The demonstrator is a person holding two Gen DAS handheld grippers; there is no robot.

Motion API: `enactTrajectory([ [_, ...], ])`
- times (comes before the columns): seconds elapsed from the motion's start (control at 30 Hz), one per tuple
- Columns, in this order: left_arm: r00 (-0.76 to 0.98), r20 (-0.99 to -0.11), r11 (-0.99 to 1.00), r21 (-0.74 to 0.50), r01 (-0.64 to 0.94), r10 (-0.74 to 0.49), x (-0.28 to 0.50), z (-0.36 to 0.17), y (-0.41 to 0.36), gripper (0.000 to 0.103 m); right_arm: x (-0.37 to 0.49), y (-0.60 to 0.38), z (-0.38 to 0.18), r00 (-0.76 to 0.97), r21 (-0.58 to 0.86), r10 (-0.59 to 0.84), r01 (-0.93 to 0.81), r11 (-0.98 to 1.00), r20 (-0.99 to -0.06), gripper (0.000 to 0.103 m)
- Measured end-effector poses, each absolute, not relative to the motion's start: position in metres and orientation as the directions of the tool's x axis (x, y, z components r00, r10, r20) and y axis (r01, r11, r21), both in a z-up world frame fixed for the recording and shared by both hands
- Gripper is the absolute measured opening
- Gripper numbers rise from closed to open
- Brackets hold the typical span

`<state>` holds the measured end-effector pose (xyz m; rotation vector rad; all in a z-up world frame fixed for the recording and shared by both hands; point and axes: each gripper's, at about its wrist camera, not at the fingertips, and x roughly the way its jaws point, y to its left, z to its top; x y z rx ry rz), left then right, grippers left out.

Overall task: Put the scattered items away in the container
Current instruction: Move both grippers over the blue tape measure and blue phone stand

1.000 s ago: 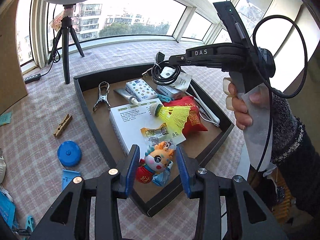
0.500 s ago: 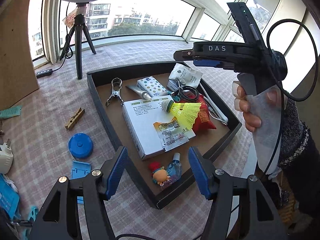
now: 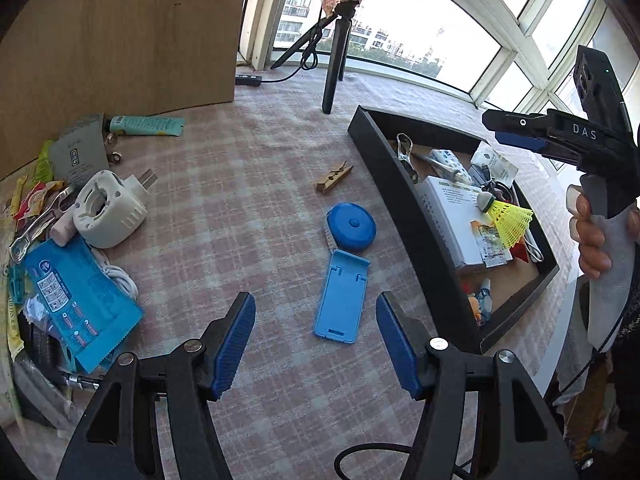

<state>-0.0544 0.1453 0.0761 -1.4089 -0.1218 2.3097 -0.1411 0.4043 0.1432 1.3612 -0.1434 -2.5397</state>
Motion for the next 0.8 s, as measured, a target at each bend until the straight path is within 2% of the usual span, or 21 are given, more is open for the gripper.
enactTrajectory([
  [0.17,-0.376,-0.839,-0.9,-0.269,-0.344,0.394,-0.048,0.065,0.152,0.06,-0.144,0.358,0.126,-0.452,0.204,-0.313,0.274,-0.94,-0.835,0.066],
  [0.3,-0.347,-0.845,-0.882,-0.265,-0.389,0.407,-0.045,0.054,0.173,0.06,-0.148,0.322,0.107,-0.382,0.164,-0.291,0.331,-0.929,-0.877,0.066],
  [0.47,-0.359,-0.85,-0.877,-0.217,-0.43,0.386,-0.046,0.044,0.196,0.059,-0.157,0.293,0.082,-0.292,0.159,-0.267,0.346,-0.925,-0.918,0.066],
  [0.8,-0.38,-0.833,-0.881,-0.241,-0.407,0.403,-0.053,0.032,0.203,0.058,-0.18,0.279,0.04,-0.17,0.132,-0.191,0.307,-0.943,-0.967,0.066],
])
